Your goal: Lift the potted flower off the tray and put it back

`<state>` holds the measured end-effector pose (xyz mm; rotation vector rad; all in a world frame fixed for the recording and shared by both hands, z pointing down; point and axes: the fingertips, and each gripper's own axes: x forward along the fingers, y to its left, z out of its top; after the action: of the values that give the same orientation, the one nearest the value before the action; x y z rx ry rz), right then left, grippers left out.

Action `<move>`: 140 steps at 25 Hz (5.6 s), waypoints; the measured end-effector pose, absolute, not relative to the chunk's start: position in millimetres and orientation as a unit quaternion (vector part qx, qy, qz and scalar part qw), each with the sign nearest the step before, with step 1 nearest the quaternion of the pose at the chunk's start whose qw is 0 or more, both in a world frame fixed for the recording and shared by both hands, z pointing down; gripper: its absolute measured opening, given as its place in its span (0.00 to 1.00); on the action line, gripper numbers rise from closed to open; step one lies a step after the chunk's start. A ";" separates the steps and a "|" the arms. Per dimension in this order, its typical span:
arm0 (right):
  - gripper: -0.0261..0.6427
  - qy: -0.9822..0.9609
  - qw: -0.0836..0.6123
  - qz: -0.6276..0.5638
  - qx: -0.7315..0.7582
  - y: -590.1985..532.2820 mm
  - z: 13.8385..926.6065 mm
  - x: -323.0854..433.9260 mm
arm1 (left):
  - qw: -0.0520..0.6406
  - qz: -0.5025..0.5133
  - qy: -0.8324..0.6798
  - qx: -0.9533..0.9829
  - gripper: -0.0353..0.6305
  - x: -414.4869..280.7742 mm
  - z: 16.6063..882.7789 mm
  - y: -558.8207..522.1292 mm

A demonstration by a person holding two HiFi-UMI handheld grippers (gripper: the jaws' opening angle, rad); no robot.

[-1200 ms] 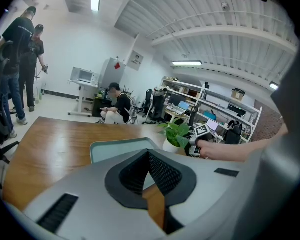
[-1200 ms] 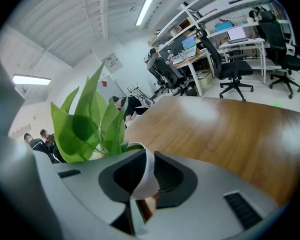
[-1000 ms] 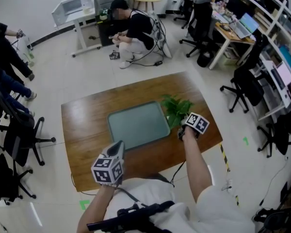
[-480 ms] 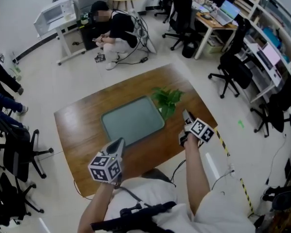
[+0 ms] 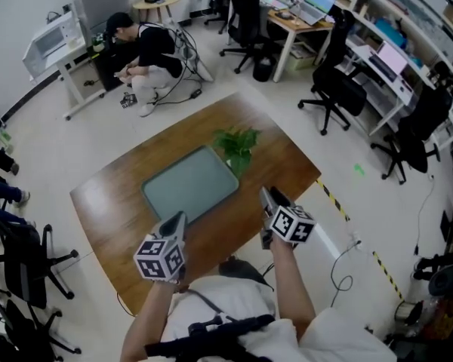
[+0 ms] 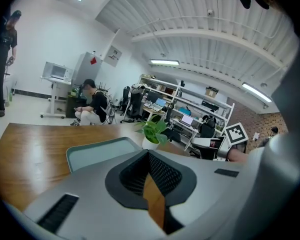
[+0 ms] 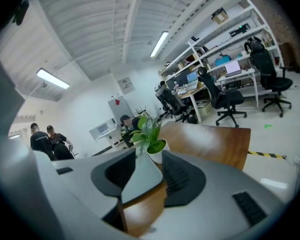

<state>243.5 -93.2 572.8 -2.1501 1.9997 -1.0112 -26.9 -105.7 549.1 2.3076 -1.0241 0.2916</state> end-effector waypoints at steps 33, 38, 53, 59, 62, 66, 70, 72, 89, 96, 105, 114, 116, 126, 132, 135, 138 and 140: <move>0.27 0.696 -0.055 -0.323 -0.639 -193.1 592.8 311.9 | 0.265 0.133 -0.375 0.878 0.05 70.1 539.5 -95.7; 0.27 0.704 -0.077 -0.353 -0.611 -243.4 627.0 322.1 | 0.275 0.123 -0.418 0.857 0.05 63.8 544.7 -105.0; 0.15 0.674 -0.070 -0.435 -0.592 -285.9 696.6 298.2 | 0.314 0.098 -0.514 0.792 0.05 -0.6 565.8 -102.8; 0.11 0.670 -0.062 -0.434 -0.599 -289.3 691.9 292.3 | 0.323 0.095 -0.524 0.782 0.05 -18.8 571.2 -98.6; 0.11 0.678 -0.060 -0.423 -0.598 -289.5 678.0 282.8 | 0.323 0.091 -0.527 0.781 0.05 -27.5 569.6 -97.2; 0.11 0.705 -0.055 -0.413 -0.574 -285.7 652.0 246.8 | 0.323 0.092 -0.526 0.782 0.05 -35.8 567.3 -93.9; 0.11 0.736 -0.062 -0.414 -0.532 -278.4 641.2 187.5 | 0.323 0.088 -0.531 0.778 0.05 -51.9 564.4 -90.3; 0.11 0.747 -0.069 -0.417 -0.513 -273.2 643.1 160.2 | 0.323 0.086 -0.536 0.775 0.05 -60.9 563.1 -86.6; 0.11 0.736 -0.102 -0.441 -0.503 -253.7 690.2 74.3 | 0.334 0.083 -0.572 0.745 0.05 -145.7 565.8 -54.4; 0.24 0.727 -0.071 -0.425 -0.535 -250.5 669.2 90.4 | 0.335 0.094 -0.541 0.766 0.05 -141.6 569.7 -61.8; 0.15 0.760 -0.051 -0.315 -0.566 -203.0 569.1 138.7 | 0.327 0.101 -0.468 0.815 0.05 -98.8 564.7 -88.3; 0.04 0.759 -0.044 -0.275 -0.588 -134.3 521.6 147.4 | 0.303 0.101 -0.428 0.845 0.05 -56.2 547.0 -97.2; 0.03 0.757 -0.045 -0.274 -0.592 -121.9 523.4 139.2 | 0.302 0.102 -0.422 0.849 0.05 -52.7 545.8 -97.6; 0.03 0.748 -0.049 -0.302 -0.589 -92.5 552.1 105.6 | 0.301 0.106 -0.416 0.851 0.05 -56.2 546.7 -99.4; 0.03 0.748 -0.045 -0.301 -0.589 -100.6 552.1 102.3 | 0.301 0.104 -0.419 0.850 0.05 -63.7 549.7 -103.6; 0.03 0.750 -0.043 -0.303 -0.586 -103.5 553.6 99.8 | 0.303 0.100 -0.420 0.849 0.05 -64.5 550.3 -106.4; 0.03 0.751 -0.037 -0.305 -0.584 -106.6 552.3 98.4 | 0.305 0.097 -0.421 0.849 0.05 -65.5 549.0 -108.5; 0.03 0.752 -0.039 -0.303 -0.585 -108.0 552.3 98.7 | 0.304 0.096 -0.421 0.849 0.05 -64.9 548.7 -109.4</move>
<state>98.7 -108.0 552.3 -1.8839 2.4228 -0.9755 -64.9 -109.4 548.7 2.2488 -1.1163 0.2541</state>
